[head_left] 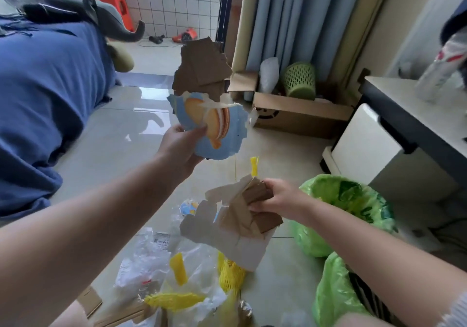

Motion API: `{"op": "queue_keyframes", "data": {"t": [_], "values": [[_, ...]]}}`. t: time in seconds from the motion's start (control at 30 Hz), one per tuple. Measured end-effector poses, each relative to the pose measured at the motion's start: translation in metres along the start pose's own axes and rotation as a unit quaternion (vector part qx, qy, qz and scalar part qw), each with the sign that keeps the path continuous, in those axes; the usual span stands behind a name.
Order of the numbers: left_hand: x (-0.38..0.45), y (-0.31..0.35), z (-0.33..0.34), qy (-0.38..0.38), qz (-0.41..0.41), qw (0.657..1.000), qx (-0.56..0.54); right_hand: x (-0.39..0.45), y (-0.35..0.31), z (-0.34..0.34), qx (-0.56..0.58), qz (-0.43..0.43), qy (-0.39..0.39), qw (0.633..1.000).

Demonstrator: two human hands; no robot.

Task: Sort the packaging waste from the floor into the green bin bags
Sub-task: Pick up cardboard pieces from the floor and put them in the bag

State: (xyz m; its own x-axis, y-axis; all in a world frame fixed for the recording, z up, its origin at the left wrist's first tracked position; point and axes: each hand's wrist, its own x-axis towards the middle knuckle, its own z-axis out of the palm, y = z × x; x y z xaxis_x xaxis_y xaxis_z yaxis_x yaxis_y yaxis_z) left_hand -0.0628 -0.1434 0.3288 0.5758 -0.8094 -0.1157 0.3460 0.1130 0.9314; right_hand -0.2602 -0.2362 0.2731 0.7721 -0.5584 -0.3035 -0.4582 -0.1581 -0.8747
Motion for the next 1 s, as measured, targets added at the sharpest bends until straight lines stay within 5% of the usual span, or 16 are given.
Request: {"op": "queue_keyframes", "data": {"t": [0.2, 0.37, 0.53, 0.67, 0.83, 1.0], "values": [[-0.013, -0.010, 0.037, 0.007, -0.021, 0.999, 0.026, -0.037, 0.008, -0.030, 0.029, -0.010, 0.039, 0.999], [-0.022, -0.037, 0.084, -0.014, -0.029, 0.998, 0.062, -0.082, 0.030, -0.059, 0.094, -0.016, 0.168, 0.981], [-0.035, -0.077, 0.147, -0.046, -0.034, 0.993, 0.106, -0.158, 0.081, -0.112, 0.153, 0.042, 0.438, 0.885], [-0.050, -0.128, 0.199, -0.117, -0.066, 0.978, 0.161, -0.220, 0.123, -0.140, 0.133, 0.118, 0.556, 0.812], [-0.083, -0.193, 0.255, -0.182, -0.117, 0.945, 0.247, -0.257, 0.154, -0.143, 0.082, 0.188, 0.570, 0.795], [-0.109, -0.235, 0.278, -0.238, -0.196, 0.901, 0.306, -0.246, 0.169, -0.123, -0.095, 0.248, 0.488, 0.831]]}}
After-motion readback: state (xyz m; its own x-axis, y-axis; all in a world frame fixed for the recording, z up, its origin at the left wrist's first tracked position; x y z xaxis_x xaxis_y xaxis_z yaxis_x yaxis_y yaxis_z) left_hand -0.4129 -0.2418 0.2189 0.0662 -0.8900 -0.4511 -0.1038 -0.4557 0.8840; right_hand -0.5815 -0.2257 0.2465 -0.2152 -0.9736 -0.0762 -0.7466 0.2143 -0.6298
